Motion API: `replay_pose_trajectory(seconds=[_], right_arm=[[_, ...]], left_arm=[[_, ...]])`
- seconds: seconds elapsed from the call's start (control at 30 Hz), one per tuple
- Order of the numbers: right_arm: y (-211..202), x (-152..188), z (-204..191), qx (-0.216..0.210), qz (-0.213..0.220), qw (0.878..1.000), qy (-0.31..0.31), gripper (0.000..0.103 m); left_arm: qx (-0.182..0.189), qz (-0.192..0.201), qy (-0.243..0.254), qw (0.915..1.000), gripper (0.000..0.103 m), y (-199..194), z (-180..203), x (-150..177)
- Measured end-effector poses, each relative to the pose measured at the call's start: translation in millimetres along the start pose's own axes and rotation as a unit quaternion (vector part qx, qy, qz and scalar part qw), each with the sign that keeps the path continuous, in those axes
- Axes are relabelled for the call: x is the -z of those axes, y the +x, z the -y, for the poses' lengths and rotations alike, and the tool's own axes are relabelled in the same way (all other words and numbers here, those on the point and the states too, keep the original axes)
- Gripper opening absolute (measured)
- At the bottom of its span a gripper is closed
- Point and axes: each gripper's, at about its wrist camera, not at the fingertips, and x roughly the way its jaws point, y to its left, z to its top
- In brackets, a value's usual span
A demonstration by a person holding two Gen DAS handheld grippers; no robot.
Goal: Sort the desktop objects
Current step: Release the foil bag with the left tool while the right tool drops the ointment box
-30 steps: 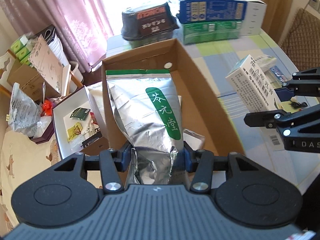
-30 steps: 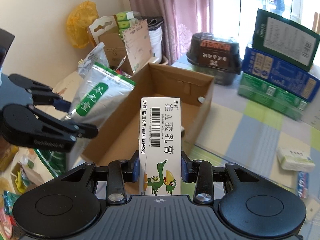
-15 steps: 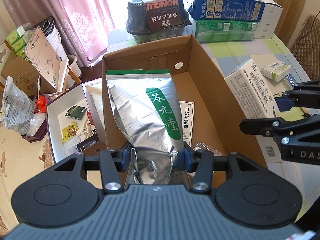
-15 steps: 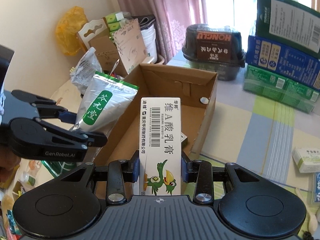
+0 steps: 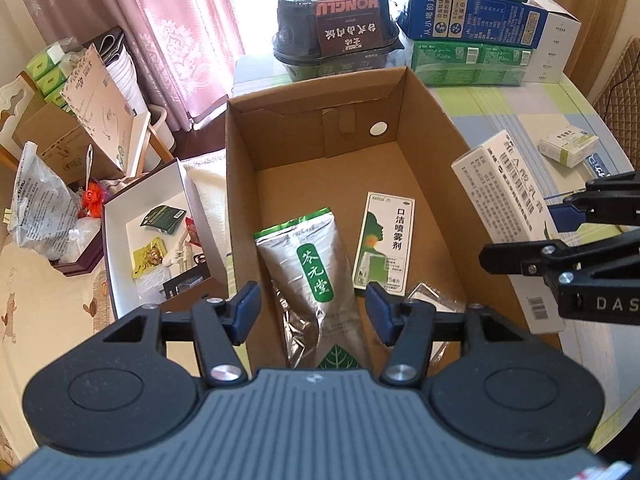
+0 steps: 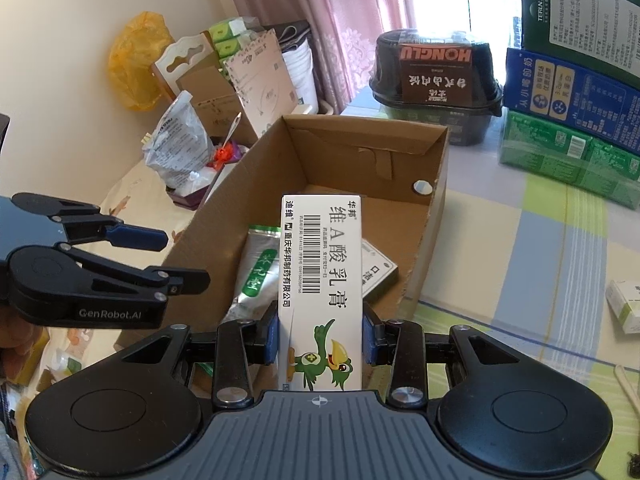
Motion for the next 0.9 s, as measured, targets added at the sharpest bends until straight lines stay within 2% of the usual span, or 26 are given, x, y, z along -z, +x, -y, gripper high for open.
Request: replay_pose_trajectory(seconds=[0.07, 0.13, 0.2, 0.23, 0.47, 0.53, 0.73, 0.9], right_arm=[[1, -1, -2, -0.004, 0.002, 1.000, 0.007, 0.036], [1, -3, 0, -0.026, 0.011, 0.999, 0.019, 0.037], [1, -5, 5, -0.033, 0.013, 0.999, 0.041, 0.052], [0, -5, 7, -0.032, 0.016, 0.998, 0.045, 0.054], [-14, 4, 20, -0.013, 0.020, 0.999, 0.045, 0.056], [-21, 7, 23, -0.006, 0.021, 0.999, 0.043, 0.057], [-51, 24, 24, 0.009, 0.021, 1.000, 0.012, 0.070], [-80, 40, 28, 0.023, 0.026, 0.999, -0.003, 0.077]], left_arm=[[-0.002, -0.001, -0.001, 1.0000, 0.053, -1, -1, 2], [-0.003, -0.003, -0.002, 1.0000, 0.053, -3, -3, 6], [-0.005, -0.004, -0.005, 1.0000, 0.053, -4, -5, 9], [-0.006, -0.005, -0.005, 1.0000, 0.053, -4, -6, 11], [-0.007, -0.009, -0.004, 0.9999, 0.053, -9, -2, 24], [-0.007, -0.007, -0.004, 0.9999, 0.055, -13, 2, 27], [-0.001, 0.001, 0.002, 1.0000, 0.063, -32, 19, 36], [0.002, 0.014, 0.008, 0.9999, 0.072, -52, 38, 40]])
